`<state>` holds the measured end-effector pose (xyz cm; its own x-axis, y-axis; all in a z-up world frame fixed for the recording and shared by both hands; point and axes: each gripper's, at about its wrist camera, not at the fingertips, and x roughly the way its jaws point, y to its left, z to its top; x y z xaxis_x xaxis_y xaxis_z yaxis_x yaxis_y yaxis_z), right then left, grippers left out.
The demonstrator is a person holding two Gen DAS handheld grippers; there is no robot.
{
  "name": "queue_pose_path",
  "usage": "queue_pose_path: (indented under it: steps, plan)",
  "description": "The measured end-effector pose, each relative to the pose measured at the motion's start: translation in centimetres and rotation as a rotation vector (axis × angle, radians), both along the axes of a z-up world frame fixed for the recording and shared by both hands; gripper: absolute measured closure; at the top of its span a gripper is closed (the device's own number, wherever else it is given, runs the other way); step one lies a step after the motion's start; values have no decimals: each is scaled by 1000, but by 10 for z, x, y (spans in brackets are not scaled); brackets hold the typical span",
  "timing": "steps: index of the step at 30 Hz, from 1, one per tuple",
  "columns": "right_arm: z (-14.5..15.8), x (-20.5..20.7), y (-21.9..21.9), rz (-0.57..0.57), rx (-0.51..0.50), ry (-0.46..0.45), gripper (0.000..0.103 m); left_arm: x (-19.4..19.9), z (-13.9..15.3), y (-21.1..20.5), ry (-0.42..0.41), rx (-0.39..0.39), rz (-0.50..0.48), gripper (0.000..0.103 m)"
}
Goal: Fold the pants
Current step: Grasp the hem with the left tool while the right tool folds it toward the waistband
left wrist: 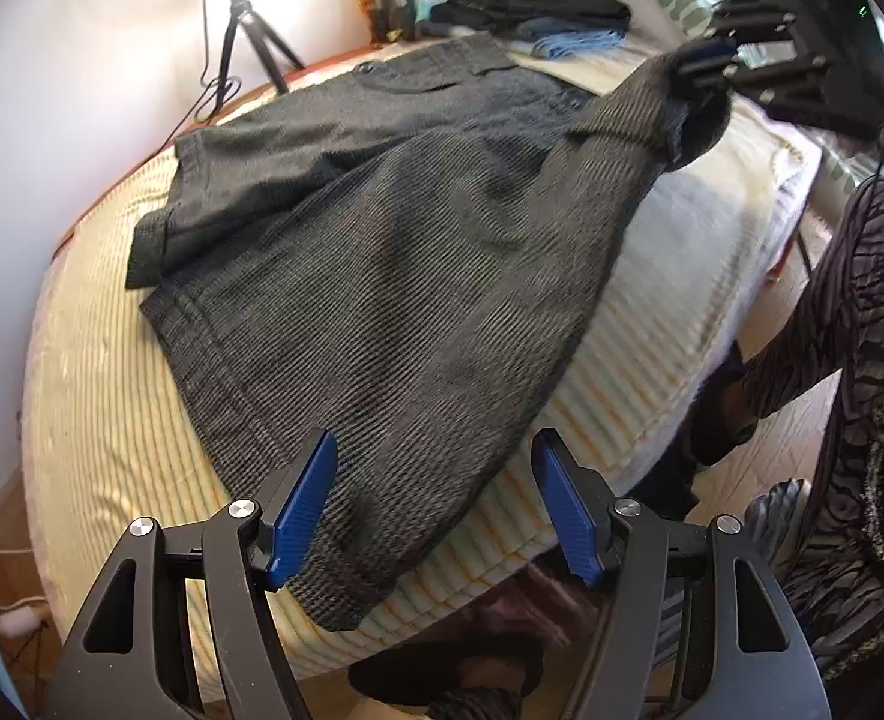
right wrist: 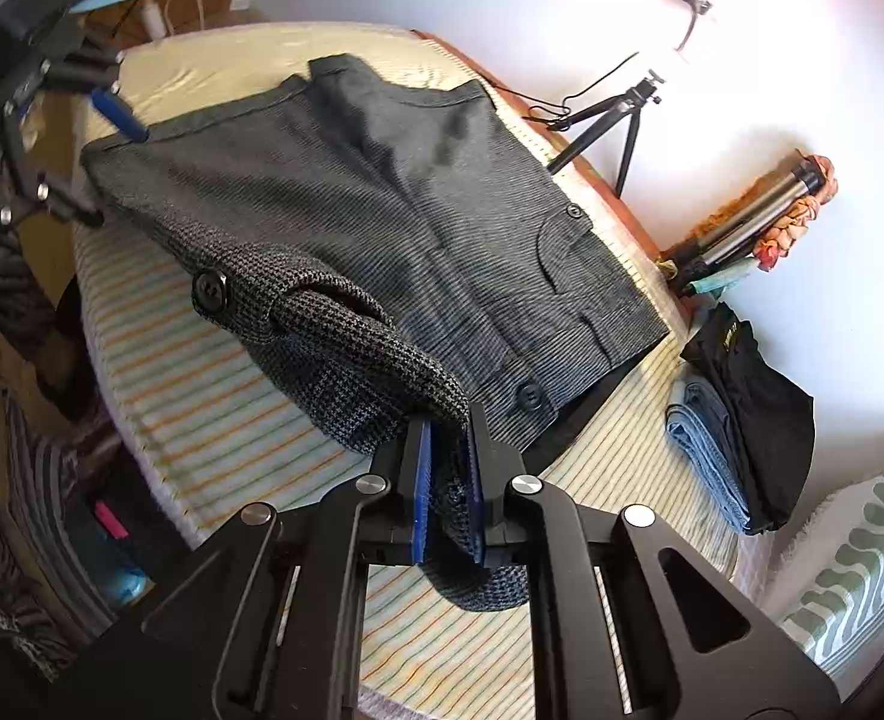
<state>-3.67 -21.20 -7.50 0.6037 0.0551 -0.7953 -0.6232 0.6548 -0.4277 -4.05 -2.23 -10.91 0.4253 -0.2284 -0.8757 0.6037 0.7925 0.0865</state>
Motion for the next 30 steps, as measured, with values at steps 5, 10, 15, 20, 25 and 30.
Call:
queue_pose_path:
  steps: [5,10,15,20,25,30]
  plan:
    - [1,-1,-3,-4,25,10,94,11,-14,7,13,76,37,37]
    - [-1,-2,-5,-19,51,17,94,20,-14,14,20,75,68,67]
    - [4,-9,-5,-28,71,-2,94,21,9,17,-6,-5,74,94]
    - [22,-12,-12,-57,116,-55,94,20,51,22,-125,-32,60,97]
    - [46,-5,-18,-90,166,-128,94,33,88,17,-245,-25,23,98]
    - [67,15,-18,-110,198,-179,95,63,116,19,-296,-54,34,98]
